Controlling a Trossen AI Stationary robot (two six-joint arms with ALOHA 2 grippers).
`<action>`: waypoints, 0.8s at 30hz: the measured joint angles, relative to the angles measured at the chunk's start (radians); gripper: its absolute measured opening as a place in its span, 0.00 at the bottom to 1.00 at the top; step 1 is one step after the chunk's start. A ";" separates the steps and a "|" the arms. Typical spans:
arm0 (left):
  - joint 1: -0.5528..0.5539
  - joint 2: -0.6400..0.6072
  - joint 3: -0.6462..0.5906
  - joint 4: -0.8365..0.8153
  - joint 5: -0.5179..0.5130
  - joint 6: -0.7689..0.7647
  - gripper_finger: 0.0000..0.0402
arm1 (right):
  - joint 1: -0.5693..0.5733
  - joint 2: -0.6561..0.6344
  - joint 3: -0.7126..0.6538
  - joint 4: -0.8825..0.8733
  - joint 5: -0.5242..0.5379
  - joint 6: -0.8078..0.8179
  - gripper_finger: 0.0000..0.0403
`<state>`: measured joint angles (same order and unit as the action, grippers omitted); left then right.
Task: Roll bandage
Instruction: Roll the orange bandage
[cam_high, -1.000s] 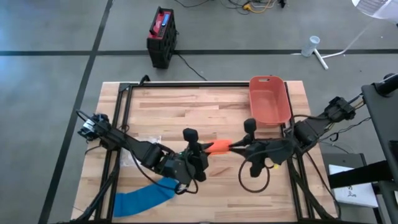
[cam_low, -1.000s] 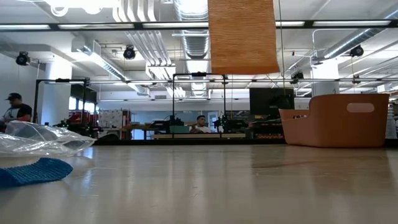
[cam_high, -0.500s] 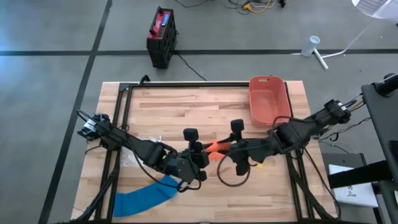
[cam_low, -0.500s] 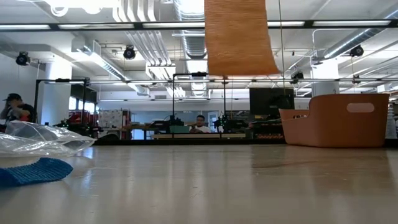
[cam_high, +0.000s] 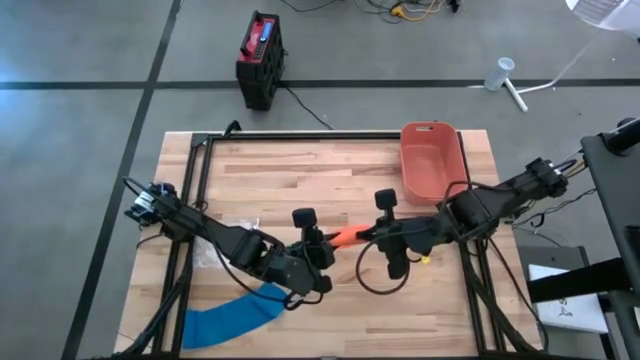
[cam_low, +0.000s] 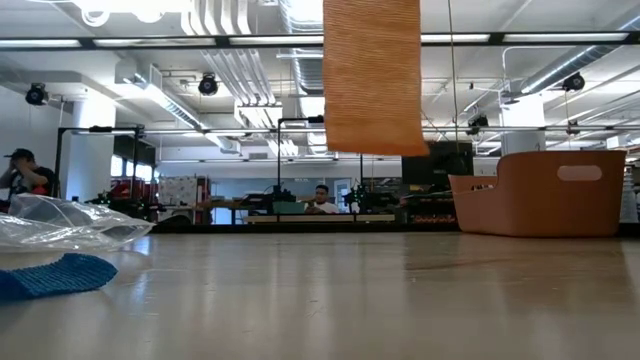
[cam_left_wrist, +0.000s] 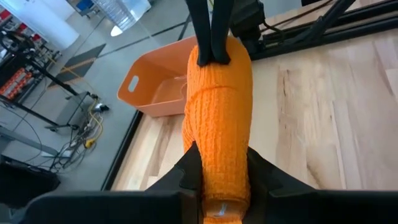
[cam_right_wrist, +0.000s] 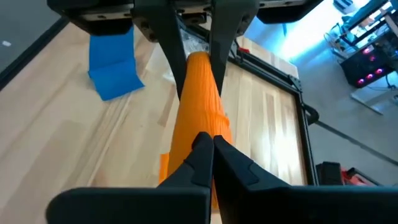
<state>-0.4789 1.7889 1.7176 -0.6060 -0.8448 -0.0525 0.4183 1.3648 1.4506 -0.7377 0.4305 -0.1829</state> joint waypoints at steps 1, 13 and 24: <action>0.000 0.000 -0.001 0.000 0.001 -0.002 0.12 | 0.000 -0.002 0.000 -0.008 0.000 0.007 0.00; -0.005 -0.005 -0.010 0.003 0.000 0.041 0.12 | -0.002 -0.040 -0.002 0.113 -0.036 0.089 0.13; -0.006 -0.002 -0.015 0.056 -0.013 0.348 0.12 | -0.019 0.021 0.000 0.026 -0.086 0.210 0.36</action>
<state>-0.4846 1.7874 1.7028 -0.5495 -0.8581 0.2959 0.3991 1.3853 1.4507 -0.7118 0.3444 0.0274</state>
